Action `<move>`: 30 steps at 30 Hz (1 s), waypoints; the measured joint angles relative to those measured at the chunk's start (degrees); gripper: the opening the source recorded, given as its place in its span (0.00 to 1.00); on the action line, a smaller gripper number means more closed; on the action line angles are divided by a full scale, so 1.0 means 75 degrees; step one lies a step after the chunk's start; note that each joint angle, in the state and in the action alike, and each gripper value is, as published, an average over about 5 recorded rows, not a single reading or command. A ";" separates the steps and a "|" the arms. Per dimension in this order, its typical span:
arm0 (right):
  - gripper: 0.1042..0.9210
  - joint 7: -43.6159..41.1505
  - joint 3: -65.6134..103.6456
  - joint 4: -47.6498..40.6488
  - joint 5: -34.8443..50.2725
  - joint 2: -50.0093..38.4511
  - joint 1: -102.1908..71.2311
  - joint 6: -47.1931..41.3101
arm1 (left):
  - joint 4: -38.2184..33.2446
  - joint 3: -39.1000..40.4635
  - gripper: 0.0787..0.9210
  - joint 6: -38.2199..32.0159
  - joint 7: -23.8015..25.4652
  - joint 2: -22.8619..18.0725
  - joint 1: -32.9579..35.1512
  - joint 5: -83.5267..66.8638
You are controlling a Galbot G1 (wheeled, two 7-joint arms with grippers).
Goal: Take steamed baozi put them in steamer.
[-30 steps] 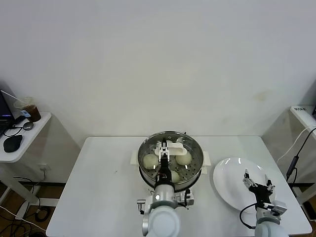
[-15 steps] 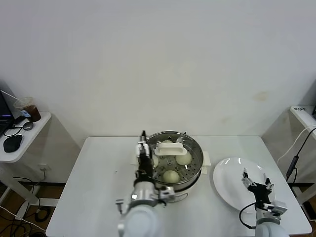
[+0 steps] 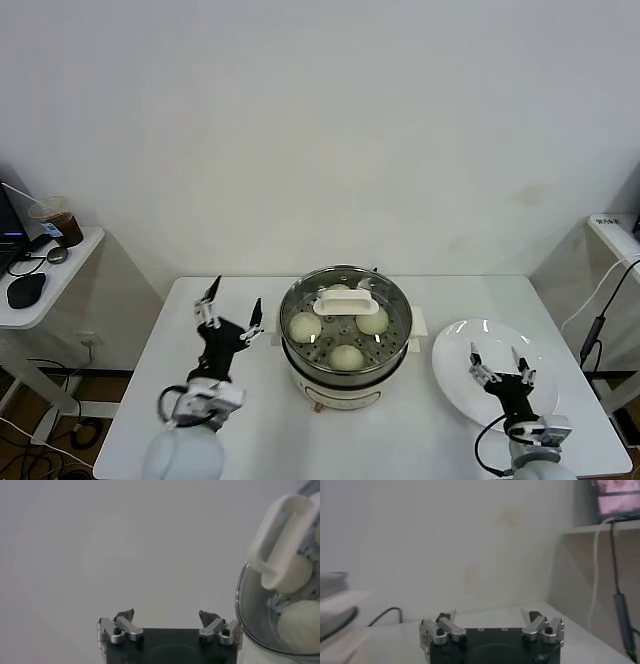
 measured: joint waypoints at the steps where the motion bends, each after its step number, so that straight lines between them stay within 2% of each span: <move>1: 0.88 -0.0008 -0.0030 0.0070 -0.0008 -0.0002 -0.0069 -0.0039 | 0.0008 -0.0118 0.88 -0.0154 -0.0091 -0.0015 0.0139 -0.0402; 7: 0.88 -0.0010 -0.0180 0.0616 -0.0010 -0.0100 -0.0645 -0.0331 | 0.0049 -0.0585 0.88 -0.0524 -0.0547 0.0013 0.1061 -0.2160; 17: 0.88 0.0023 -0.0404 0.1384 -0.0245 -0.0293 -0.1577 -0.0655 | -0.0065 -0.0857 0.88 -0.0159 -0.0810 0.0019 0.2351 -0.3371; 30: 0.88 -0.0072 -0.0551 0.1773 -0.0561 -0.0274 -0.1921 -0.0829 | -0.0413 -0.0970 0.88 -0.0009 -0.0715 0.0044 0.3129 -0.3927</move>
